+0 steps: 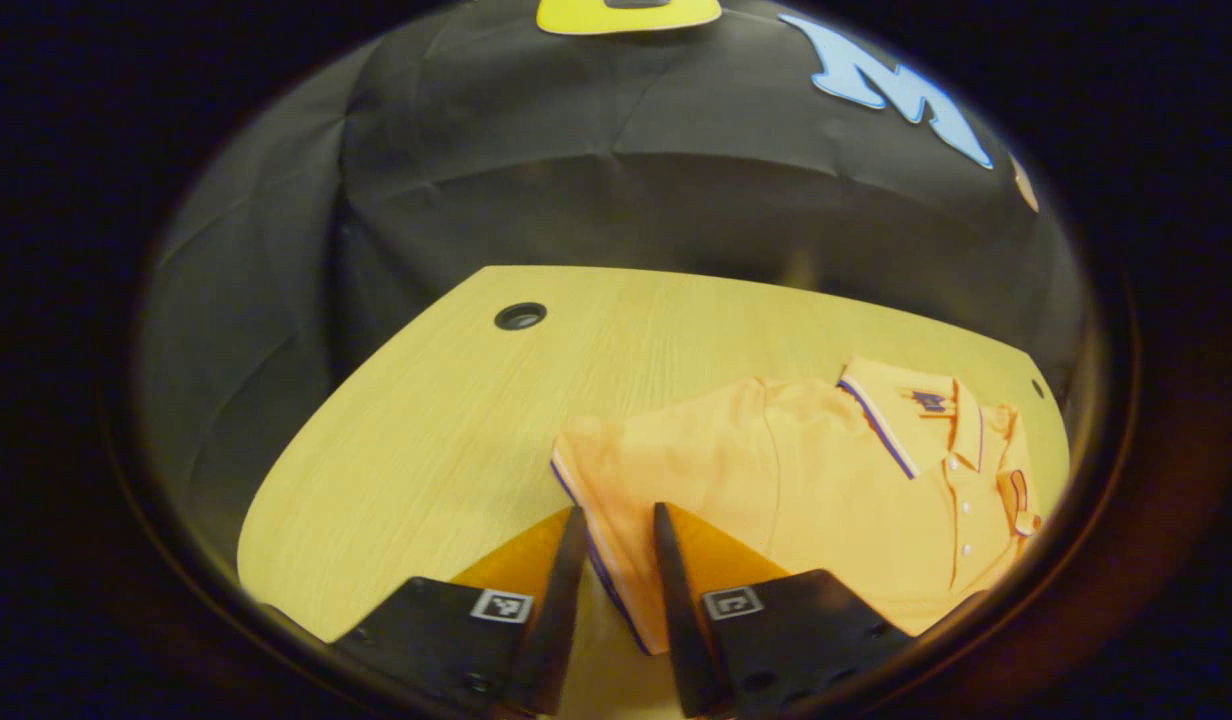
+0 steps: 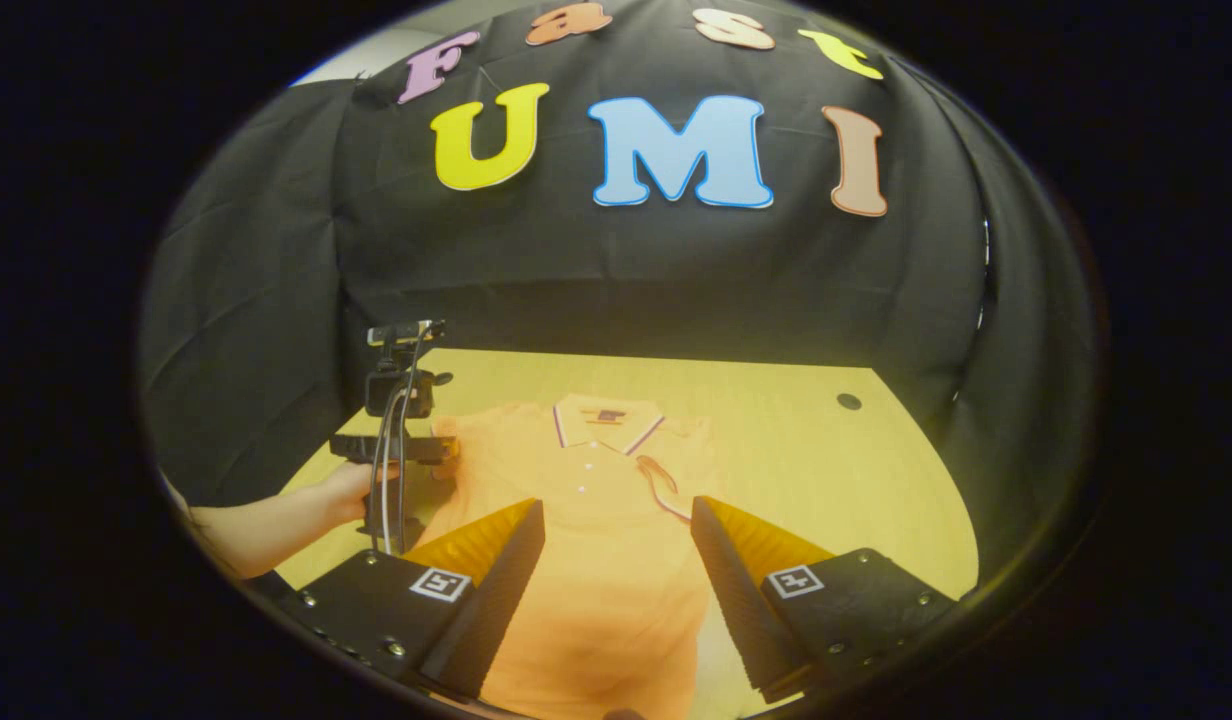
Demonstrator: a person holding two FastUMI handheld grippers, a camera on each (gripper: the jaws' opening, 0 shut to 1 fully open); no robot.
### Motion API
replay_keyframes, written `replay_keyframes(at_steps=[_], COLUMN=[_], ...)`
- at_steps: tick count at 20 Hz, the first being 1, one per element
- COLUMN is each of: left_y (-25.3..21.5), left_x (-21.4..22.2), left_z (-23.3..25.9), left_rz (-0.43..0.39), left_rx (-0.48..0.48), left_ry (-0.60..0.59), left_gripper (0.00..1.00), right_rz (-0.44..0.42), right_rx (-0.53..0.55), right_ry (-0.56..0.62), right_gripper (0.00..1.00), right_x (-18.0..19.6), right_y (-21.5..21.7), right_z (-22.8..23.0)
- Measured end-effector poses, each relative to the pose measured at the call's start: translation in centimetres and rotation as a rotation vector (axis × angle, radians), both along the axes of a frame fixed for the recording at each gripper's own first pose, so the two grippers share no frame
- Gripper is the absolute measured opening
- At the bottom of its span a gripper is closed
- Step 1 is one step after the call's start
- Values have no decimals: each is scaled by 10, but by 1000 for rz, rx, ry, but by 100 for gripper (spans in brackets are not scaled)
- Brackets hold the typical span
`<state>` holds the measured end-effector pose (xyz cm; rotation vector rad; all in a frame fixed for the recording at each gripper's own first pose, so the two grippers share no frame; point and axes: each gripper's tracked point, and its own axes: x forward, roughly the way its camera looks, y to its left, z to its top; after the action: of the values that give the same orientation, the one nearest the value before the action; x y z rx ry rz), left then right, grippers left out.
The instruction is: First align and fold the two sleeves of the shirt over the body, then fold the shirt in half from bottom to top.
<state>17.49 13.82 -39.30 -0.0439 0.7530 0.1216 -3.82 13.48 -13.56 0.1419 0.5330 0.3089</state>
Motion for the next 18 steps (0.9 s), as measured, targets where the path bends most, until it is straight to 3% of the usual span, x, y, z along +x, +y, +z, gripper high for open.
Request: replay_keyframes(at_steps=[2,5,11,18], left_y=[-4,-7,-51,-121], left_x=[1,4,13,13], left_z=[-3,10,57,56], left_rz=[-28,-25,-137,-295], left_rx=[8,7,38,73], left_ry=[7,-25,-120,-90], left_gripper=[18,8,7,7], right_rz=[-7,-40,-95,-78], right_rx=[14,23,3,-28], right_ry=[16,19,27,-14], right_gripper=[92,92,92,92], right_x=[-3,-4,-10,-15], right_y=[2,-4,-18,-27], right_z=[-4,-6,-17,-16])
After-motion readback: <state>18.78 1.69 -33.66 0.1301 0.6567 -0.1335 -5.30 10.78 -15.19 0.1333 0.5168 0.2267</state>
